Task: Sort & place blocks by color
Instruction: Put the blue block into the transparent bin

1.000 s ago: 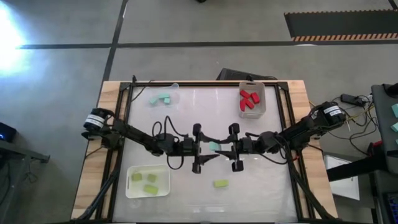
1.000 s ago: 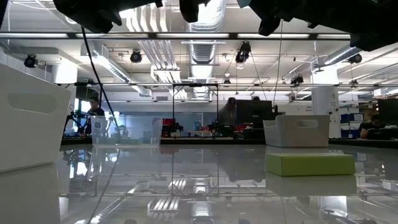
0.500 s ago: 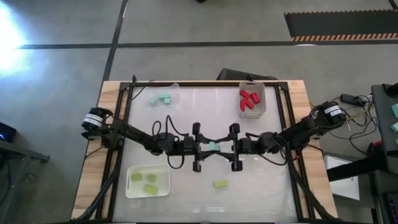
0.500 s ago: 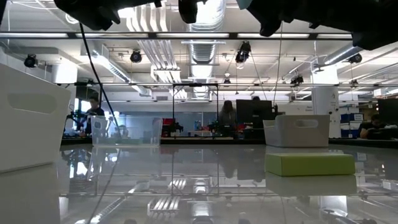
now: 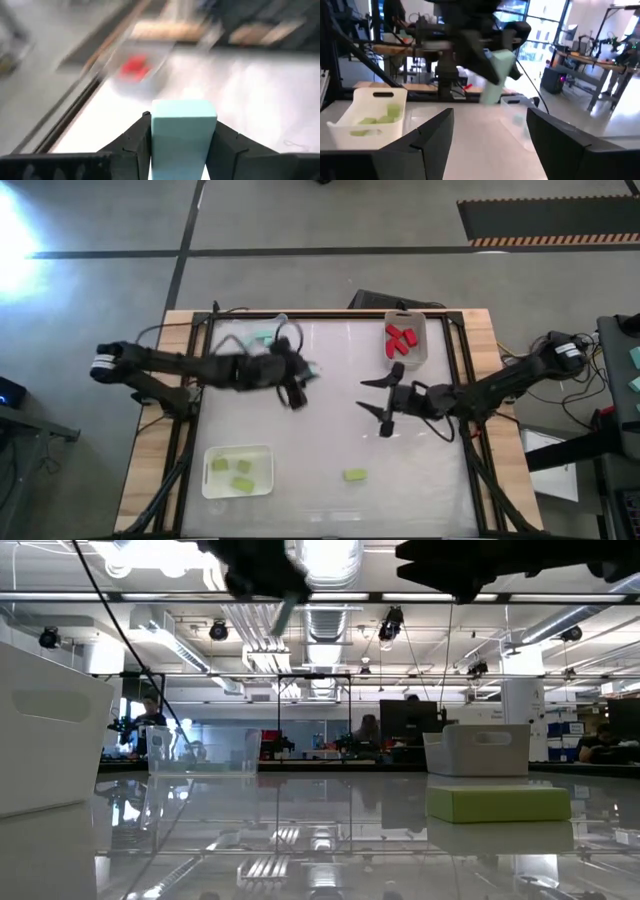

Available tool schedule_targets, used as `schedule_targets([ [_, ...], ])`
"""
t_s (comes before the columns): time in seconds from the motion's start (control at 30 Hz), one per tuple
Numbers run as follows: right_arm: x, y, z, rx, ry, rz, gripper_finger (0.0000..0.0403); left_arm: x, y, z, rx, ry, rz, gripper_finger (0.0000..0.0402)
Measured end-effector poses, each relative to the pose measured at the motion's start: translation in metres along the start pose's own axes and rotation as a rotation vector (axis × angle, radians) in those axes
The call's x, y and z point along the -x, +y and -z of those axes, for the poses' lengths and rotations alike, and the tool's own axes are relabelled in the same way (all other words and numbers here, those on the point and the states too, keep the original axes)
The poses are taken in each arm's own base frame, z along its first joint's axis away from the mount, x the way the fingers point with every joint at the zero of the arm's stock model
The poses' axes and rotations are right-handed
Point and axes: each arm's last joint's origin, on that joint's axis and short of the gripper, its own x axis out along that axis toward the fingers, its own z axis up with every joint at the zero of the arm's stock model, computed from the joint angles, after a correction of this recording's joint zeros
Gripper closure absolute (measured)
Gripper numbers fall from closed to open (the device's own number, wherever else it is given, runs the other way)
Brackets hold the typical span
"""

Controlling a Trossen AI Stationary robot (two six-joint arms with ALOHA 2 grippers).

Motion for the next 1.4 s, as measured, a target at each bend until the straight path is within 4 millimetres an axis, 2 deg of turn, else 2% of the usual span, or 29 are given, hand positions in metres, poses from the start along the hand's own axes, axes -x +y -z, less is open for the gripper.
schedule_targets([
  [0.17, 0.013, -0.008, -0.008, -0.021, 0.041, -0.004, 0.0176, 0.009, 0.059, -0.008, -0.006, 0.327, -0.155, 0.0284],
  [0.23, 0.016, -0.01, -0.01, -0.022, 0.054, -0.005, 0.0179, 0.01, 0.082, -0.013, -0.002, 0.418, -0.168, 0.0284],
  [0.4, 0.016, -0.01, -0.008, -0.021, 0.07, -0.007, 0.0179, 0.002, 0.139, -0.007, 0.015, 0.642, -0.162, 0.0284],
  [0.53, 0.014, -0.009, -0.004, -0.014, 0.09, -0.008, 0.0179, -0.008, 0.182, 0.008, 0.01, 0.842, -0.176, 0.0284],
  [0.7, 0.011, -0.006, 0.001, 0.0, 0.112, -0.01, 0.0179, -0.03, 0.221, 0.038, -0.051, 1.042, -0.119, 0.0284],
  [0.83, 0.009, -0.004, 0.005, 0.002, 0.129, -0.012, 0.0179, -0.047, 0.239, 0.064, -0.109, 1.166, -0.027, 0.0284],
  [1.03, 0.008, -0.003, 0.009, 0.007, 0.143, -0.013, 0.0179, -0.066, 0.251, 0.091, -0.16, 1.246, 0.06, 0.0284],
  [1.4, 0.008, -0.003, 0.009, -0.001, 0.143, -0.012, 0.0179, -0.084, 0.256, 0.106, -0.257, 1.243, 0.128, 0.0284],
])
